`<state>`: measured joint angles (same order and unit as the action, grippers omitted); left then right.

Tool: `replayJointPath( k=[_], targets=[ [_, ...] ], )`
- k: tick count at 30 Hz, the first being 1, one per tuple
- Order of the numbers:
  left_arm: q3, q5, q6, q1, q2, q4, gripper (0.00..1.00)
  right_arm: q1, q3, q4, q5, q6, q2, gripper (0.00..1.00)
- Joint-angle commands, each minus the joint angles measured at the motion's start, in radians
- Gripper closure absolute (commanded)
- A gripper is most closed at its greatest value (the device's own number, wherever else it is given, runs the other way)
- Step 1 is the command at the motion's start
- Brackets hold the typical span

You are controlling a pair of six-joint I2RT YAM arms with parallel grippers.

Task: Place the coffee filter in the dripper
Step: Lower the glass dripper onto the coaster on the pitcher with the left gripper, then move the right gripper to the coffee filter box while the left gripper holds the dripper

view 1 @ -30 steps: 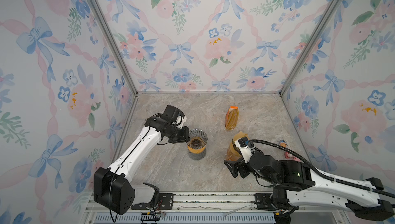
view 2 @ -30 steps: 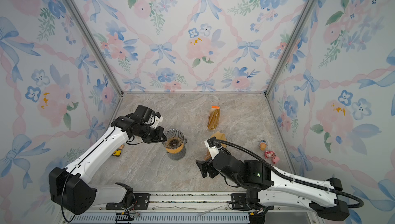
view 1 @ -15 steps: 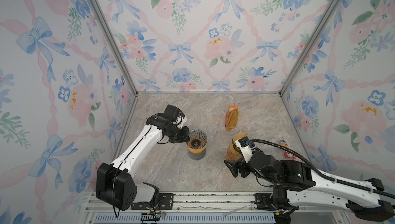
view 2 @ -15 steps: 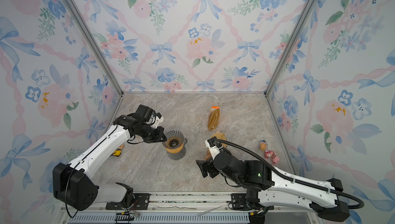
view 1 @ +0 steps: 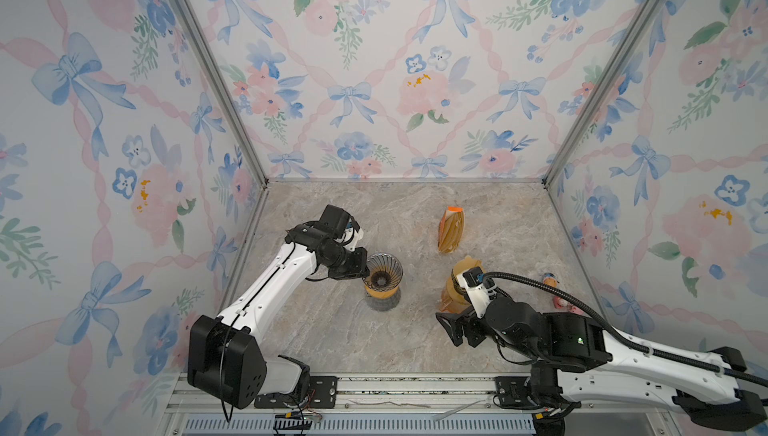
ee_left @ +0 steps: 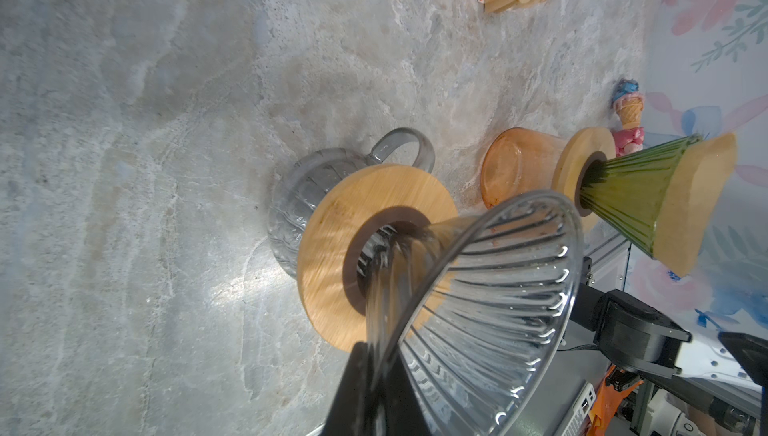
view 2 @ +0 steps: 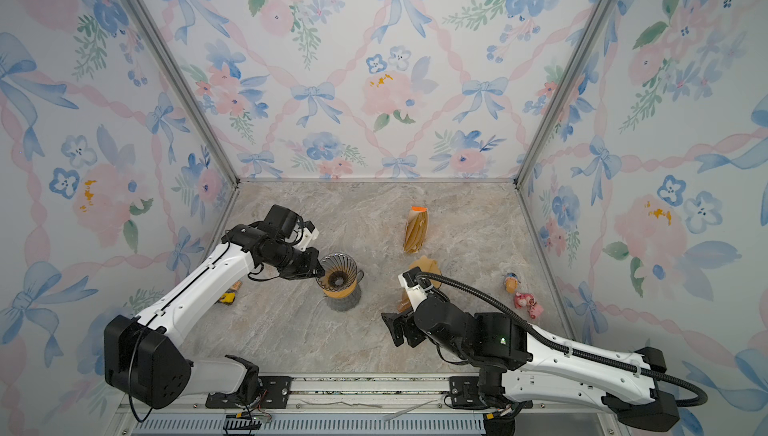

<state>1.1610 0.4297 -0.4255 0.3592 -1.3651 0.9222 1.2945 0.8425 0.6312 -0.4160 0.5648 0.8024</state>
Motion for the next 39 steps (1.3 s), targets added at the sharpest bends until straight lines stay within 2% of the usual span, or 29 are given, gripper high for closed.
replayJointPath(
  k=[1, 10, 19, 27, 33, 35, 39],
  targets=[
    [-0.002, 0.023, 0.02, -0.005, -0.013, 0.004, 0.88, -0.014, -0.017, -0.011, 0.002, -0.003, -0.011, 0.04],
    [0.008, 0.021, 0.019, -0.007, -0.015, 0.005, 0.82, -0.028, -0.017, -0.009, 0.013, -0.013, -0.016, 0.04],
    [0.032, 0.003, 0.018, -0.007, 0.023, 0.016, 0.6, -0.036, -0.001, -0.003, 0.019, -0.024, -0.011, 0.04],
    [0.05, -0.063, 0.013, -0.006, 0.138, 0.027, 0.54, -0.051, 0.047, 0.038, -0.013, -0.018, -0.009, 0.04],
    [0.08, -0.098, 0.048, 0.001, 0.237, 0.005, 0.53, -0.182, 0.146, 0.112, 0.019, 0.01, 0.026, 0.02],
    [0.069, -0.078, 0.053, 0.003, 0.272, -0.034, 0.51, -0.225, 0.179, 0.126, 0.027, 0.003, 0.035, 0.0],
    [0.016, -0.001, 0.057, 0.022, 0.33, -0.157, 0.46, -0.341, 0.249, 0.152, 0.075, -0.028, 0.071, 0.1]
  ],
)
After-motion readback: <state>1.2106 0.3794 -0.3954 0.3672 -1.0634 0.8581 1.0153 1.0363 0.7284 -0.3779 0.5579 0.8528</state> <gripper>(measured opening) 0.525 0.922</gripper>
